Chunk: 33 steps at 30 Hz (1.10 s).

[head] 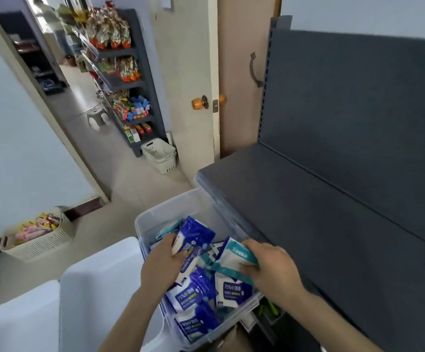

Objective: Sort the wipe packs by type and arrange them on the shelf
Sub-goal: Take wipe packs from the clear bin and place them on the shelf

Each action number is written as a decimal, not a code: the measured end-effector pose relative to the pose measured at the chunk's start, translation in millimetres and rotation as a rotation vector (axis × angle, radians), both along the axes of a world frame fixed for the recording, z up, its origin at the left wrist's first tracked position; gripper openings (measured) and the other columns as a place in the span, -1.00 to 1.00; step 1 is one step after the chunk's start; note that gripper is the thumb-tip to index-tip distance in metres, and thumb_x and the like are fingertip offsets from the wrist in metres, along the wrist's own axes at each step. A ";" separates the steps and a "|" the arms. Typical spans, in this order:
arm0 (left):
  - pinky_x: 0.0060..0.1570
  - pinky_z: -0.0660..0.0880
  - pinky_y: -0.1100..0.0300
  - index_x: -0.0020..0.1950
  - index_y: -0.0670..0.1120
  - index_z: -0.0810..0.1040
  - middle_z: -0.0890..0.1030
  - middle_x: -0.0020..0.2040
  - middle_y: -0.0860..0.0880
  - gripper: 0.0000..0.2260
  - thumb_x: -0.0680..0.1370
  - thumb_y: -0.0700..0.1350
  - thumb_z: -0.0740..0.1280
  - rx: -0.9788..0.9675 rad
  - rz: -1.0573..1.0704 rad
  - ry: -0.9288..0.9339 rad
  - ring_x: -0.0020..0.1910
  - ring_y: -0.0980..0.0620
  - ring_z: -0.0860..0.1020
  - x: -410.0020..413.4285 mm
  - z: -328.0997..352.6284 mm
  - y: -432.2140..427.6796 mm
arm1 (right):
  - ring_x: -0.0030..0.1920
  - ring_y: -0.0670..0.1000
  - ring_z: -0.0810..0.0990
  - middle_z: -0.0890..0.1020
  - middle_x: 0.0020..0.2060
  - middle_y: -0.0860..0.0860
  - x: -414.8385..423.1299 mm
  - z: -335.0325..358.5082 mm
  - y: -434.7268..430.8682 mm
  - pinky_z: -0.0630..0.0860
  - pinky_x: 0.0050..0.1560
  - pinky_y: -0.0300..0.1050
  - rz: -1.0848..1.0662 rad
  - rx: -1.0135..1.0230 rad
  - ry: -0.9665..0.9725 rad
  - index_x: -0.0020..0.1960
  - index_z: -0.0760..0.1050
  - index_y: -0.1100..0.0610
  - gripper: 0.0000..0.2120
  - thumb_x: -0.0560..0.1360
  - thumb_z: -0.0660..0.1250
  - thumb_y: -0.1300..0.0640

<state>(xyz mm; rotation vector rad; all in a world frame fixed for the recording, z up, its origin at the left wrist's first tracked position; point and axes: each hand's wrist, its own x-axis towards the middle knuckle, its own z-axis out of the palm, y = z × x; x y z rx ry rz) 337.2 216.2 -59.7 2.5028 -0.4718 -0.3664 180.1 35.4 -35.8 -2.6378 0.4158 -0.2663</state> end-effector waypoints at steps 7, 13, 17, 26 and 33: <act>-0.20 0.41 0.13 0.08 -0.01 0.42 0.61 -0.02 -0.03 -0.87 0.56 -0.02 0.27 0.047 -0.003 0.083 -0.09 -0.08 0.57 63.9 -43.5 20.5 | 0.09 0.04 0.55 0.60 0.07 -0.06 59.7 -63.9 26.0 0.43 -0.02 -0.09 -0.074 0.068 0.357 0.19 0.38 -0.03 -0.70 0.48 0.28 -0.01; -0.17 0.44 0.13 0.10 -0.03 0.41 0.60 0.00 -0.04 -0.85 0.57 -0.04 0.26 0.118 -0.068 0.143 -0.05 -0.09 0.58 94.4 -74.0 14.2 | 0.13 0.06 0.53 0.57 0.14 0.00 84.3 -109.5 31.6 0.44 0.03 -0.11 -0.097 0.195 0.608 0.31 0.33 -0.02 -0.62 0.51 0.26 0.05; -0.15 0.48 0.11 0.04 -0.03 0.38 0.60 -0.03 -0.03 -0.91 0.57 -0.07 0.24 0.159 -0.083 0.152 -0.07 -0.09 0.57 99.7 -90.1 6.5 | 0.25 0.08 0.47 0.50 0.28 0.02 89.4 -127.9 32.3 0.41 0.20 -0.10 -0.095 0.224 0.709 0.42 0.27 0.03 -0.53 0.52 0.23 0.14; 0.15 0.44 -0.05 0.37 -0.06 0.38 0.46 0.29 -0.11 -0.60 0.53 -0.15 0.32 0.149 -0.079 -0.020 0.27 -0.14 0.42 105.8 -93.7 -1.7 | 0.23 0.01 0.47 0.48 0.26 -0.03 87.8 -135.5 33.5 0.43 0.20 -0.14 -0.164 0.170 0.621 0.39 0.31 0.01 -0.51 0.49 0.25 0.26; 0.11 0.48 0.04 0.28 0.04 0.49 0.53 0.23 0.02 -0.71 0.56 -0.11 0.31 -0.002 -0.273 -0.060 0.18 0.01 0.51 80.7 -60.2 -31.3 | 0.27 -0.06 0.44 0.47 0.30 -0.12 68.3 -83.4 25.4 0.43 0.18 -0.21 -0.223 0.175 0.276 0.39 0.35 -0.04 -0.58 0.55 0.22 0.16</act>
